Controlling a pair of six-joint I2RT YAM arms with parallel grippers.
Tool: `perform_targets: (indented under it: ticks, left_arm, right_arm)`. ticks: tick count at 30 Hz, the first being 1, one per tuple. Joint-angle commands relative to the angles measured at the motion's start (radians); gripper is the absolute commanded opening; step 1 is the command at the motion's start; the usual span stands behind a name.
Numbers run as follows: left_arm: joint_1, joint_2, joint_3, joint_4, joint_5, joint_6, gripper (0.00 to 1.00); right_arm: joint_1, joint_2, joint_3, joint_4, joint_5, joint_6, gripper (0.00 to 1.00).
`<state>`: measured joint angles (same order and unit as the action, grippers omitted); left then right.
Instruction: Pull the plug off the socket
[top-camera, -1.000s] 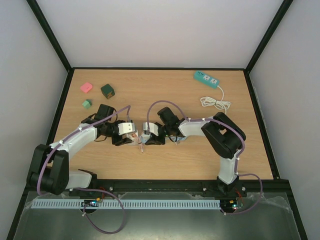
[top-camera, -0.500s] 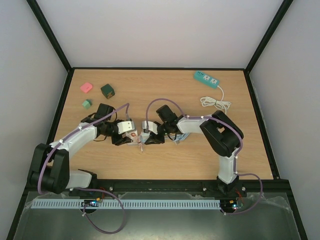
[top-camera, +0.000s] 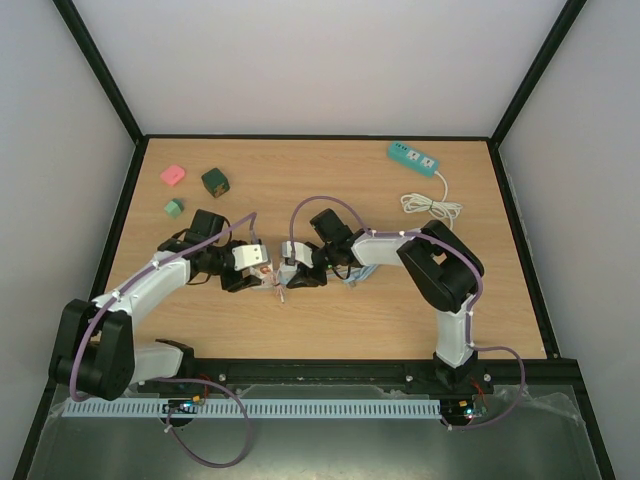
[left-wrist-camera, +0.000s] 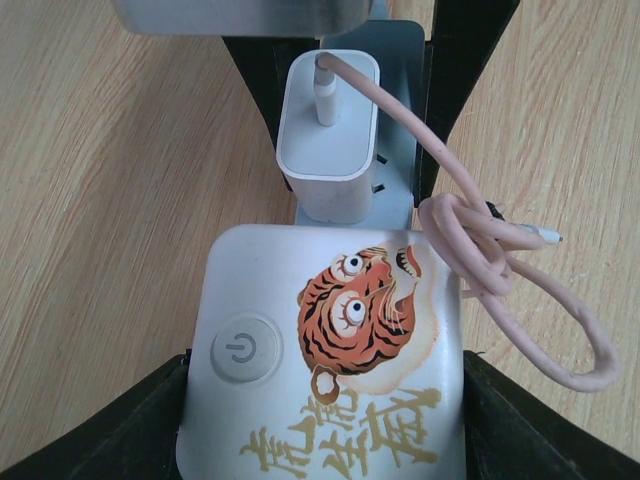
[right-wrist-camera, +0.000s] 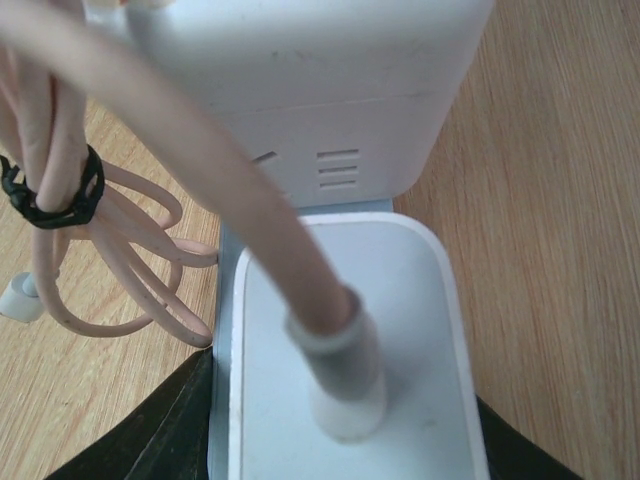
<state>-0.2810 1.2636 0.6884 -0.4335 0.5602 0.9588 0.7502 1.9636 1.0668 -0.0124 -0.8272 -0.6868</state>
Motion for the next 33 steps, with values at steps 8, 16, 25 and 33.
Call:
perform_targets:
  ticks: [8,16,25,33]
  left_arm:
    - [0.003,-0.015,0.045,0.149,0.319,-0.161,0.26]
    - [0.003,-0.026,0.086,0.034,0.306,0.006,0.27]
    - [-0.002,-0.093,0.027,0.055,0.266,0.103,0.26]
    - [-0.045,-0.110,-0.041,0.103,0.188,0.135,0.26]
  right_arm:
    - [0.026,0.092,-0.039,-0.042,0.170,0.021,0.02]
    - [0.025,0.102,-0.035,-0.051,0.174,0.016,0.02]
    - [0.025,0.123,-0.024,-0.063,0.174,0.024,0.02]
    - [0.025,0.140,-0.010,-0.069,0.192,0.037,0.02]
